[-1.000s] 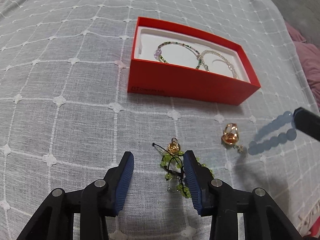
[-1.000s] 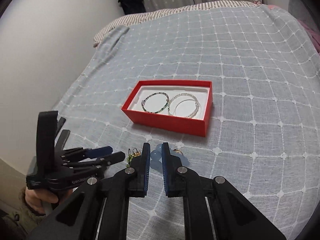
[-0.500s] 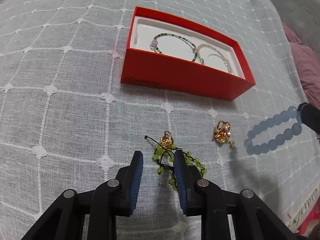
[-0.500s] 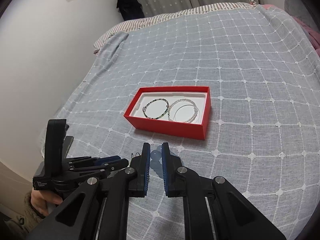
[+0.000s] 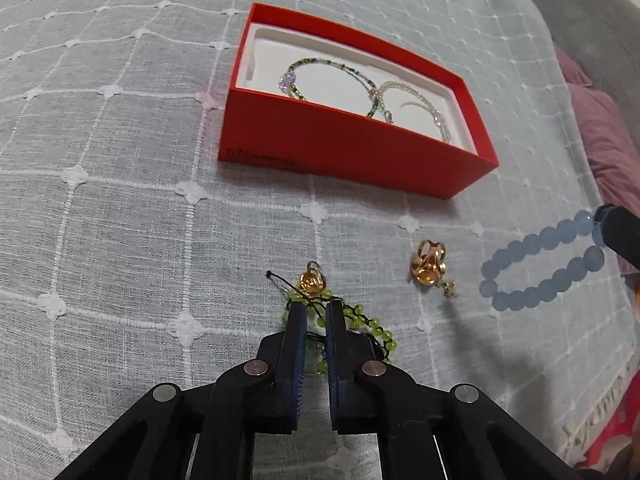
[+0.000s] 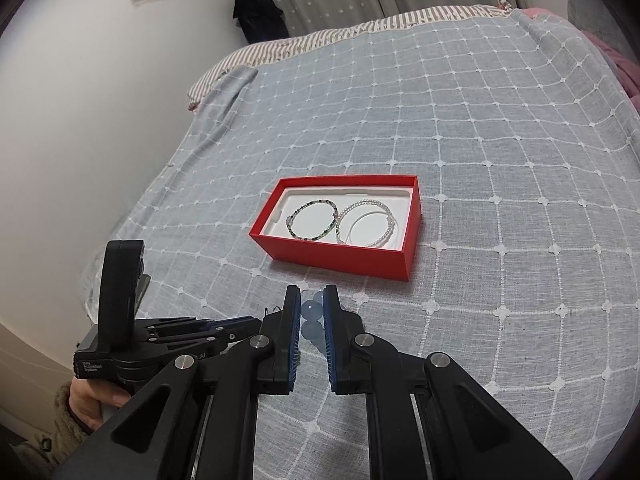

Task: Organize jewelry
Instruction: 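Grasp the green beaded bracelet with the left tool while the right tool holds the blue bracelet, then carry the green and blue bracelets over the red box with both tools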

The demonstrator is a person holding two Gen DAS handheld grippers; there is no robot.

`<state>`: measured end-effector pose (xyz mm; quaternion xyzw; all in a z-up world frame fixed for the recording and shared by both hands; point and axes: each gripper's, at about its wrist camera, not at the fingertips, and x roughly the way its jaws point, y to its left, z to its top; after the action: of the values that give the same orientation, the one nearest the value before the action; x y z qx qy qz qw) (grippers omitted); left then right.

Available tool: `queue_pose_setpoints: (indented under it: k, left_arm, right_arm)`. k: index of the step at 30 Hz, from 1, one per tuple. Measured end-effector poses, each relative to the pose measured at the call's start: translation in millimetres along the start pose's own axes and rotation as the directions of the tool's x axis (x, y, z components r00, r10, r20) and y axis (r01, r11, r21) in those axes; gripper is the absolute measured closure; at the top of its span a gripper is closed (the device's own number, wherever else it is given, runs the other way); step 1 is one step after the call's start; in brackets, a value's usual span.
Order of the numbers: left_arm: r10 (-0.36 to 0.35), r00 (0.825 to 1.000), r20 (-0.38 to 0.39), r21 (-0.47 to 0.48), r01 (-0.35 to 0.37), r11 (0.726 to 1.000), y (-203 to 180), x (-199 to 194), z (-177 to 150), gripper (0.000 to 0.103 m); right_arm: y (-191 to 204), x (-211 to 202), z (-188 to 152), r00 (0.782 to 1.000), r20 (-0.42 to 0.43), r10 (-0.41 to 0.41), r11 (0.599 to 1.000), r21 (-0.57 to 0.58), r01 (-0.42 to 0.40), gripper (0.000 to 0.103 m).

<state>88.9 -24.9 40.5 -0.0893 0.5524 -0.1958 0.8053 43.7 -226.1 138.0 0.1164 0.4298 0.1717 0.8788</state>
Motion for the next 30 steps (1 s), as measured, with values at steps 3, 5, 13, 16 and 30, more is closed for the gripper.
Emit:
queue_pose_setpoints:
  k: [3, 5, 13, 16, 30]
  left_arm:
    - [0.000, 1.000, -0.006, -0.001, 0.000, 1.000, -1, 1, 0, 0.096]
    - [0.000, 1.000, -0.005, -0.006, 0.000, 1.000, 0, 1, 1, 0.093]
    - [0.034, 0.999, -0.035, 0.007, -0.033, 0.999, -3, 13, 1, 0.075]
    - [0.073, 0.997, -0.028, 0.017, -0.072, 0.997, -6, 17, 1, 0.081]
    - [0.046, 0.999, 0.018, 0.033, -0.046, 0.998, -12, 6, 2, 0.102]
  right_arm:
    - [1, 1, -1, 1.000, -0.004, -0.001, 1.000, -0.003, 0.001, 0.091]
    - [1, 2, -1, 1.000, -0.005, -0.002, 1.000, -0.003, 0.002, 0.091]
    - [3, 6, -2, 1.000, -0.010, -0.003, 1.000, -0.010, 0.003, 0.091]
    - [3, 7, -2, 1.000, -0.012, -0.005, 1.000, -0.011, 0.005, 0.091]
    - [1, 8, -2, 1.000, -0.009, -0.010, 1.000, 0.000, 0.010, 0.091]
